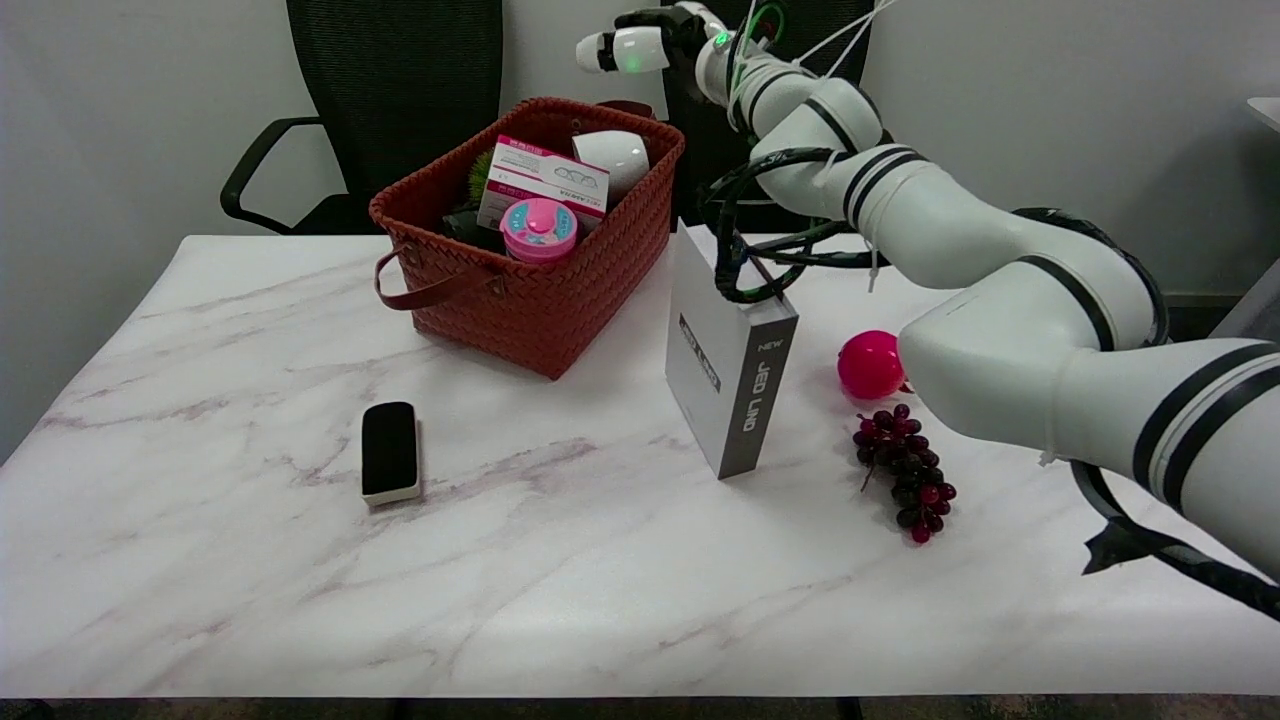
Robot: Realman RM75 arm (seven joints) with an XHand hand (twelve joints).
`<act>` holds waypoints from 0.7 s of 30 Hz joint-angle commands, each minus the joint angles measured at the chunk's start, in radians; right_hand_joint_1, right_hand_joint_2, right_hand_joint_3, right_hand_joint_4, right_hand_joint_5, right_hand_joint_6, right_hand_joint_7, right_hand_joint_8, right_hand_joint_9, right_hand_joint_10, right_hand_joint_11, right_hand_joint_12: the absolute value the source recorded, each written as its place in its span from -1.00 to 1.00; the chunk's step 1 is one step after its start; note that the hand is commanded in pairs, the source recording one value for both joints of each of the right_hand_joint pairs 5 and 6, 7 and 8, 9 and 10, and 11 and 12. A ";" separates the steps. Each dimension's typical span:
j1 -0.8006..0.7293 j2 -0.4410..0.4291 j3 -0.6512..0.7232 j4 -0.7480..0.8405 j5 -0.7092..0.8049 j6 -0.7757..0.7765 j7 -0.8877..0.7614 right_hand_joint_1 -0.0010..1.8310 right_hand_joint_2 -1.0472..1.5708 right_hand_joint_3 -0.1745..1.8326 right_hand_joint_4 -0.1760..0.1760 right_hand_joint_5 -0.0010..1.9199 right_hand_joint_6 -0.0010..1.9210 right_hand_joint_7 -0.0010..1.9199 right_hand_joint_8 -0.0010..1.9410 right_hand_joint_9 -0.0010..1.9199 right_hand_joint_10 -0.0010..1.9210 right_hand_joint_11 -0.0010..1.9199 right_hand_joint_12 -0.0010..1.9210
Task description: Place the potted plant into the brown storage basket.
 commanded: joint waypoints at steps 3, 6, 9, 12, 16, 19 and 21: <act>-0.120 0.367 0.040 0.644 -0.010 -0.123 -0.015 0.26 0.12 -0.03 0.00 -0.48 -0.48 -0.57 -0.57 -0.54 -0.54 -0.74 -0.74; -0.193 0.494 0.084 0.859 -0.010 -0.219 -0.015 0.27 0.13 -0.03 0.00 -0.45 -0.45 -0.52 -0.52 -0.47 -0.47 -0.62 -0.62; -0.348 0.640 0.193 1.060 -0.011 -0.269 -0.006 0.27 0.14 -0.03 0.00 -0.44 -0.44 -0.40 -0.41 -0.40 -0.40 -0.51 -0.51; -0.609 0.752 0.403 1.227 -0.011 -0.319 -0.004 0.27 0.18 -0.07 0.00 -0.41 -0.41 -0.13 -0.14 -0.26 -0.26 -0.36 -0.36; -1.123 0.782 0.798 1.423 -0.011 -0.354 0.022 0.26 0.22 -0.11 0.00 -0.36 -0.36 0.03 0.01 -0.10 -0.10 -0.19 -0.19; -1.458 0.712 1.052 1.514 -0.014 -0.329 0.124 0.27 0.20 -0.10 0.00 -0.32 -0.32 0.05 0.04 -0.01 -0.01 -0.15 -0.15; -1.630 0.622 1.146 1.528 -0.068 -0.255 0.166 0.26 0.16 -0.05 0.00 -0.28 -0.28 0.05 0.04 -0.02 -0.02 -0.15 -0.15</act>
